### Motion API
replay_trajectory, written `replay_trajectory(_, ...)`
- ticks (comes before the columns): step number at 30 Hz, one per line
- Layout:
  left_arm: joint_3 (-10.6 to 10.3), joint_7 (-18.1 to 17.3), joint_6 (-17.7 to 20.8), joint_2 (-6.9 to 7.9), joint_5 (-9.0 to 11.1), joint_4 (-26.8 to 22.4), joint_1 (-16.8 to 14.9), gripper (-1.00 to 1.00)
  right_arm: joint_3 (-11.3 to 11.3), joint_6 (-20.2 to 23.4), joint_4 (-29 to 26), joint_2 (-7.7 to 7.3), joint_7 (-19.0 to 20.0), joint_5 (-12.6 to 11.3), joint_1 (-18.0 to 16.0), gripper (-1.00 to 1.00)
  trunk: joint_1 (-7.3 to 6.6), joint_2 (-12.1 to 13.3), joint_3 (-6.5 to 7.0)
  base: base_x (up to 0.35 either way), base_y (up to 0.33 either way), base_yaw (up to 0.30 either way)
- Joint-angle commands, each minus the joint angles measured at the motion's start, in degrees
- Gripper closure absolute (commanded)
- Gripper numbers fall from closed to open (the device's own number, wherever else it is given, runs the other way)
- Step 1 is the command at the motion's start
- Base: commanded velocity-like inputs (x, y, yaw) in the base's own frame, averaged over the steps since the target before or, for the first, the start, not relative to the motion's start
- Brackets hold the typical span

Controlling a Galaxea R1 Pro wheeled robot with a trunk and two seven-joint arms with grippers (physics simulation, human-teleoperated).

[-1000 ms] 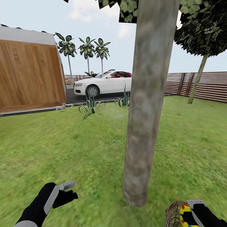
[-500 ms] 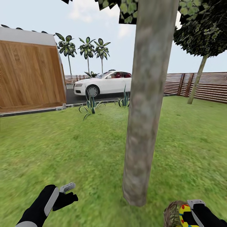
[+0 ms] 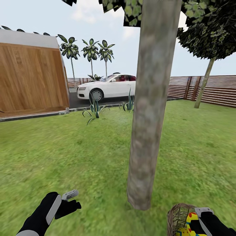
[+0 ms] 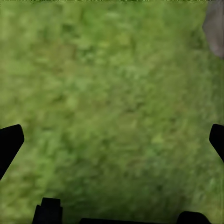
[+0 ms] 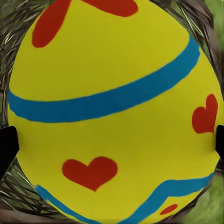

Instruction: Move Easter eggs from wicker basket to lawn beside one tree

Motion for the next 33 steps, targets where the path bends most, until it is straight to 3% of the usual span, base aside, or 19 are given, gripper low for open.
replay_trajectory(1,0.1,0.3,0.3,-0.01,0.5,-0.1,0.0,-1.00,0.1,0.3,-0.1,-0.02,0.0,0.0,0.0,1.00,-0.23,0.4,0.12,0.000,0.000,0.000)
replay_trajectory(33,-0.2,0.3,0.3,-0.18,0.4,0.0,0.0,-1.00,0.1,0.4,0.0,0.07,0.1,0.0,0.0,1.00,-7.26,13.2,5.87,0.000,0.000,0.000)
